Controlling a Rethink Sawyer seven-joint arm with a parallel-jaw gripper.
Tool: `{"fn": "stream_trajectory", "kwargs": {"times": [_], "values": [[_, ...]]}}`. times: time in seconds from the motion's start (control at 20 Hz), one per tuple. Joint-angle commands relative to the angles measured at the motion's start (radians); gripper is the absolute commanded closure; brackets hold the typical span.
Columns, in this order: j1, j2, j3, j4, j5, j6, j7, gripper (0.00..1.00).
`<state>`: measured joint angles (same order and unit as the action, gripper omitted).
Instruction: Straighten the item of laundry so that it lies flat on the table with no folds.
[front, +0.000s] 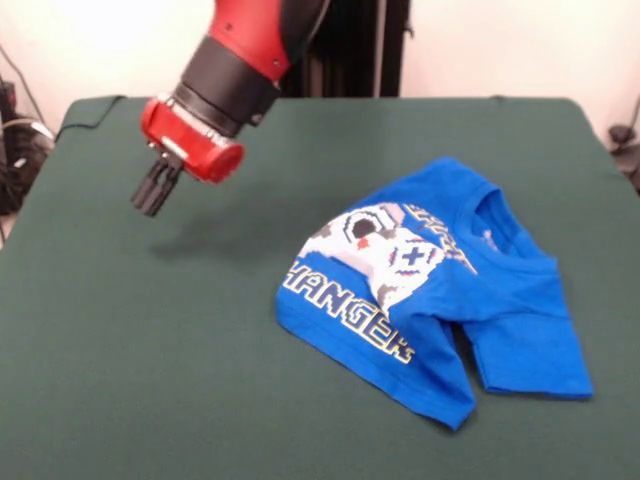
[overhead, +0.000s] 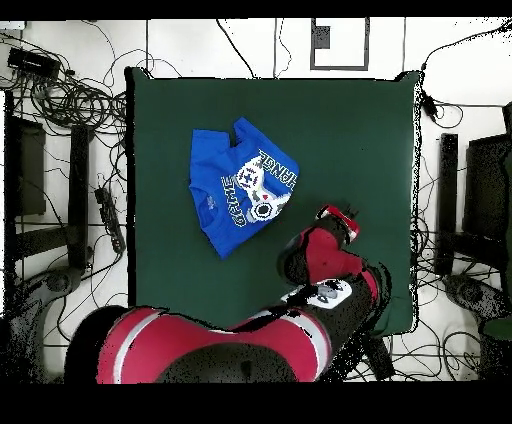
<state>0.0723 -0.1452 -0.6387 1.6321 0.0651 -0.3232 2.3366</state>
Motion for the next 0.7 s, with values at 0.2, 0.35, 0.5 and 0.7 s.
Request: {"fn": "stream_trajectory", "kwargs": {"times": [0.2, 0.35, 0.5, 0.7], "values": [[0.141, -0.011, 0.245, 0.07, 0.158, 0.13, 0.214, 1.0], [0.168, -0.017, 0.256, 0.086, 0.21, 0.138, 0.228, 1.0], [0.145, -0.047, 0.324, 0.113, 0.227, 0.162, 0.245, 1.0], [0.098, -0.081, 0.432, 0.159, 0.27, 0.199, 0.282, 1.0]]}}
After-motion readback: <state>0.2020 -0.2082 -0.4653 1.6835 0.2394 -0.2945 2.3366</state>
